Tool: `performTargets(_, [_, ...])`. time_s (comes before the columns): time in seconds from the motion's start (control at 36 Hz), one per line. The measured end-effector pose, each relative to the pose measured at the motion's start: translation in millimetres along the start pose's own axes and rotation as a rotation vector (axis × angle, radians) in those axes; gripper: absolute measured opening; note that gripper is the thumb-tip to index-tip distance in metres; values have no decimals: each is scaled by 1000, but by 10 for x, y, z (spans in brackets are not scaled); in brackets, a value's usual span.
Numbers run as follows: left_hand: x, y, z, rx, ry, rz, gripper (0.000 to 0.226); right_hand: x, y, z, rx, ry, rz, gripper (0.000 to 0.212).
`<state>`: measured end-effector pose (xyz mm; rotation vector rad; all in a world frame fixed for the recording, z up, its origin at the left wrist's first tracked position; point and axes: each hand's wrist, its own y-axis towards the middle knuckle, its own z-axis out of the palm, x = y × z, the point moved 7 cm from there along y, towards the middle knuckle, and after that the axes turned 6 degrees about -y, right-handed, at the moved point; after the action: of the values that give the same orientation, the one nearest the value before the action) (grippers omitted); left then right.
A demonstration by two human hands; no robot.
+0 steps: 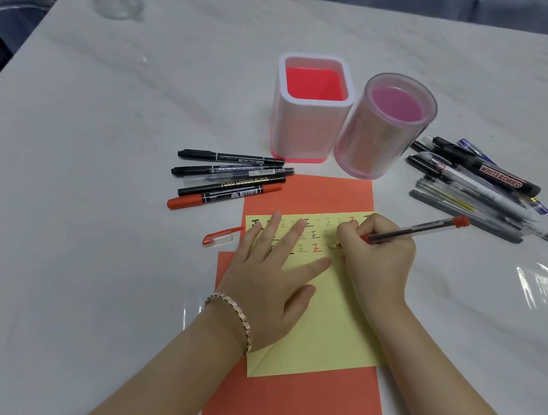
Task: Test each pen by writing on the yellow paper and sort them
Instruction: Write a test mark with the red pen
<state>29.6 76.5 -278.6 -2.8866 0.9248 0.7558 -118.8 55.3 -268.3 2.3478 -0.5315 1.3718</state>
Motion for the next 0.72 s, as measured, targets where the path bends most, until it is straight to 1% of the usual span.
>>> performTargets(0.06, [-1, 2, -2, -1, 2, 2, 38, 12, -3, 11, 8, -8, -10, 32])
performTargets(0.11, [-3, 2, -2, -1, -2, 2, 38, 11, -6, 16, 7, -12, -11, 29])
performTargets(0.31, [-5, 1, -5, 2, 0, 3, 38, -2, -1, 12, 7, 19, 7, 29])
performTargets(0.56, [-4, 2, -6, 1, 10, 3, 38, 21, -1, 38, 25, -24, -17, 27])
performTargets(0.72, [-4, 1, -4, -5, 3, 4, 39, 16, -2, 30, 41, 4, -11, 28])
